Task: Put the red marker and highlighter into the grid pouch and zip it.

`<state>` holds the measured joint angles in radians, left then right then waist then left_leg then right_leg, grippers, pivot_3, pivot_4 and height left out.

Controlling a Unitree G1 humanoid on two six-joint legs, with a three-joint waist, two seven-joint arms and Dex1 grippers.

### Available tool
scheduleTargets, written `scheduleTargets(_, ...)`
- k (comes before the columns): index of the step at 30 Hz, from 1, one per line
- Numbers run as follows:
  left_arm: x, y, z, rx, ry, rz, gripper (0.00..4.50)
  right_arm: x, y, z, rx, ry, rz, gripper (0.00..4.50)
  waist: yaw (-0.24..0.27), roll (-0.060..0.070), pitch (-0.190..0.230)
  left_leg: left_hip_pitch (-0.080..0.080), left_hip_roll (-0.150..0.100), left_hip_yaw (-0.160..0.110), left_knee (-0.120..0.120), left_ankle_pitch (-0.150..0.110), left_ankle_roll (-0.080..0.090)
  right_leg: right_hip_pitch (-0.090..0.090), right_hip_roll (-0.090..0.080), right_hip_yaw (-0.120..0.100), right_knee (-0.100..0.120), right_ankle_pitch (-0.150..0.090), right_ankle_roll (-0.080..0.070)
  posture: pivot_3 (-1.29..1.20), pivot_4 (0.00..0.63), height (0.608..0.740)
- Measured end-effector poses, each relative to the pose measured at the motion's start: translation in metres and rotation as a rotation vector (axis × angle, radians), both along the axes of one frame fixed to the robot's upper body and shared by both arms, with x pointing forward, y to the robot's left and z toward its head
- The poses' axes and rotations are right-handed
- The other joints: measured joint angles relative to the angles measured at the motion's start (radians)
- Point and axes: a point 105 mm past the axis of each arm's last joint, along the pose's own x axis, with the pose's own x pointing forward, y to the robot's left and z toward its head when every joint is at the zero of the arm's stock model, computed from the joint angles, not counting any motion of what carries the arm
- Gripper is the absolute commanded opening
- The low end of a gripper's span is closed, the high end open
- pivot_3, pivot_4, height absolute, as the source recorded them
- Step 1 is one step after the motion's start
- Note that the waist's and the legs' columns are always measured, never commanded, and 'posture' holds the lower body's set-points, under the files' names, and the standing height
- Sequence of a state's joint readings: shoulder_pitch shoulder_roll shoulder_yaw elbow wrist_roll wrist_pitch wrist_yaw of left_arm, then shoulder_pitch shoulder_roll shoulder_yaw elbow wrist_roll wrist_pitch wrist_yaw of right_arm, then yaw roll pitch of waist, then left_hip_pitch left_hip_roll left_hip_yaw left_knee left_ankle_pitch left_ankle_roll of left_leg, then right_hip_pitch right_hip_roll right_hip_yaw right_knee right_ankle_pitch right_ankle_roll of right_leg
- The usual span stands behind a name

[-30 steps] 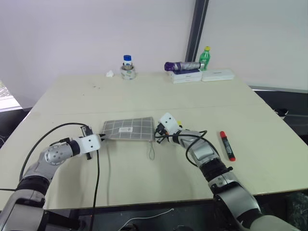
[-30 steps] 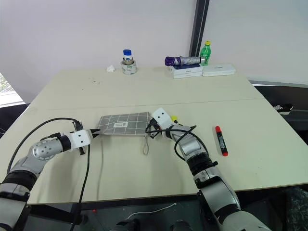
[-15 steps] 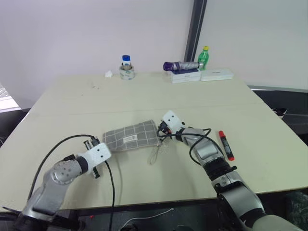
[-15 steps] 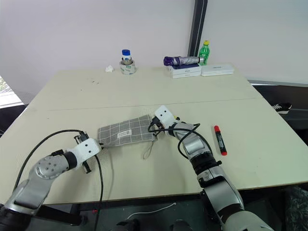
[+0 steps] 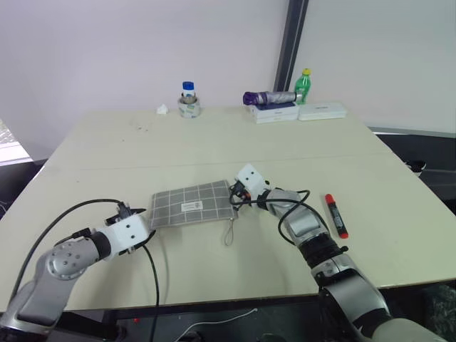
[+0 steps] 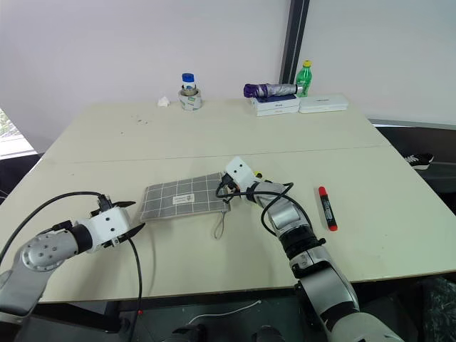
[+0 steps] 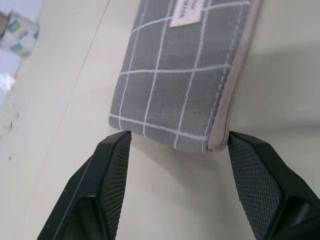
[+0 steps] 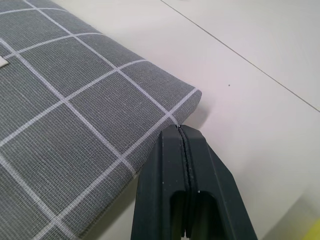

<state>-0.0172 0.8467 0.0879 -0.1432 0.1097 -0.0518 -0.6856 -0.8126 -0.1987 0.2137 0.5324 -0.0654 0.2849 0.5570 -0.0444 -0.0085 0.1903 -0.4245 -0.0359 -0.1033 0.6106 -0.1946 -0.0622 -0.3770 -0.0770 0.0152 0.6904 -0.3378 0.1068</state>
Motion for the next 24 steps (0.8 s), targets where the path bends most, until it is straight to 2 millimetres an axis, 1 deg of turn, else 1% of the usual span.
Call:
scheduleTargets(4,0.002,0.015,-0.005,0.025,0.017,-0.064,3.14,0.000,0.000,0.000,0.000,-0.002,0.000,0.00,0.000,0.000,0.000,0.000,0.000,0.000,0.000,0.000,0.000,0.000,0.000,0.000,0.000,0.000,0.000,0.00,0.150,0.737)
scheduleTargets(8,0.003,0.018,-0.010,0.016,0.043,-0.114,3.14,0.000,0.000,0.002,0.001,-0.008,0.000,0.00,0.000,0.000,0.000,0.000,0.000,0.000,0.000,0.000,0.000,0.000,0.000,0.000,0.000,0.000,0.000,0.00,0.150,0.737)
scheduleTargets(9,0.006,0.019,-0.012,0.029,0.041,-0.131,3.14,0.000,0.000,0.003,0.001,-0.011,-0.002,0.00,0.001,0.000,0.000,0.000,0.000,0.000,0.000,0.000,0.000,0.000,0.000,0.000,0.000,0.000,0.000,0.00,0.150,0.737)
scheduleTargets(12,0.015,0.021,-0.009,0.049,0.004,-0.151,3.14,-0.001,0.000,0.003,0.004,-0.015,-0.003,0.00,0.001,0.000,0.000,0.000,0.000,0.000,0.000,0.000,0.000,0.000,0.000,-0.001,0.000,0.000,0.000,0.00,0.150,0.737)
scheduleTargets(14,0.022,0.018,-0.007,0.060,-0.027,-0.172,3.14,-0.001,0.000,0.002,0.005,-0.010,-0.006,0.00,0.000,0.000,0.000,0.000,-0.001,0.000,0.000,0.000,0.000,0.000,0.000,-0.001,0.000,0.000,0.000,0.00,0.150,0.737)
scheduleTargets(17,0.027,0.010,-0.011,0.075,-0.063,-0.220,3.14,-0.001,-0.002,-0.001,-0.011,0.005,-0.017,0.00,0.000,0.000,0.000,0.000,-0.001,0.000,0.000,0.000,0.000,0.000,0.000,-0.001,0.000,0.000,0.000,0.00,0.150,0.737)
scheduleTargets(21,0.029,0.008,-0.013,0.086,-0.093,-0.258,3.14,0.000,-0.010,-0.007,-0.059,0.028,-0.041,0.00,0.000,0.000,0.000,0.000,-0.001,0.000,0.000,0.000,0.000,0.000,0.000,-0.001,0.001,0.000,0.000,0.00,0.150,0.737)
scheduleTargets(24,0.030,0.006,-0.014,0.081,-0.102,-0.276,3.14,-0.002,-0.008,-0.011,-0.077,0.046,-0.026,0.00,0.000,0.000,0.000,0.000,-0.001,0.000,0.001,0.000,0.000,0.000,0.000,-0.001,0.001,0.000,0.000,0.00,0.150,0.737)
